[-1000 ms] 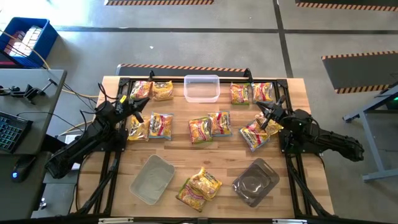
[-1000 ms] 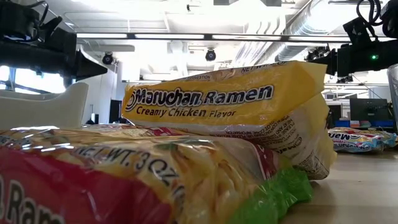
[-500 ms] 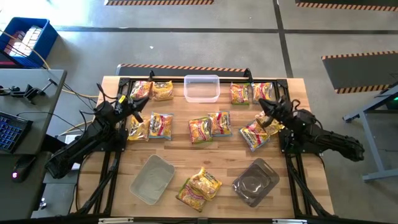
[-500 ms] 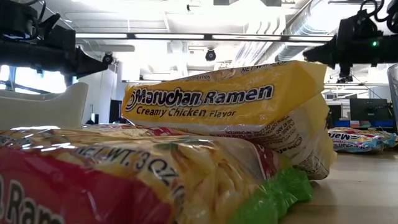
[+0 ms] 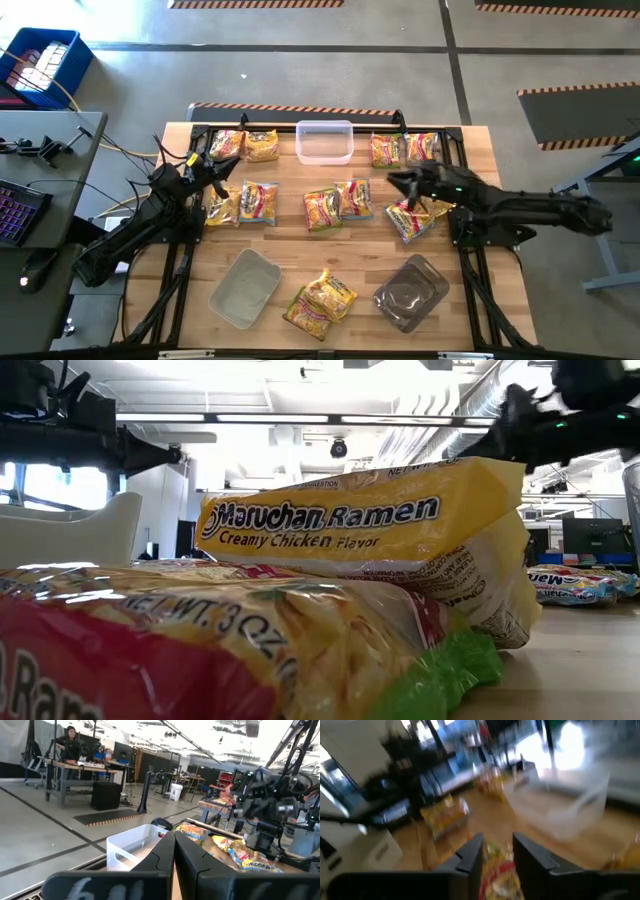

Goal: Sort Maruchan noodles
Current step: Put the light blue noodle pack into the transparent bin

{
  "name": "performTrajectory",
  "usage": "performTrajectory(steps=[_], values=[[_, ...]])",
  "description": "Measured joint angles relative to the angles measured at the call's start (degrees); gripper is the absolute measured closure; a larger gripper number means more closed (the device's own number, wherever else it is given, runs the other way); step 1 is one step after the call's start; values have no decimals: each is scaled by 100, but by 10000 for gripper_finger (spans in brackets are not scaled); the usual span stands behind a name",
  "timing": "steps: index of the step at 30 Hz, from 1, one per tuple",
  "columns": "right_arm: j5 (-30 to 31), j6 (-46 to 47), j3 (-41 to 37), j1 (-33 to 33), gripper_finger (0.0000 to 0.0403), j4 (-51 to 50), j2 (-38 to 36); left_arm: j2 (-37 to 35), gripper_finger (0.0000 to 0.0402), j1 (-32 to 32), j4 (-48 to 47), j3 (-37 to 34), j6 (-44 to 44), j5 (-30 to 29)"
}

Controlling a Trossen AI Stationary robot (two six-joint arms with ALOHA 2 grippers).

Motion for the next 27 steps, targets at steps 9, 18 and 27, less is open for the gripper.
performTrajectory(steps=[9,18,27], values=[[-415,2088,838,-123,137,-926,2393,0,399,0,-172,0,4,136],[-812,2900,854,-295,114,662,4086,-1,399,0,-98,1,195,145],[-1069,3119,854,-230,115,2051,5058,-1,399,0,-131,-1,103,389]])
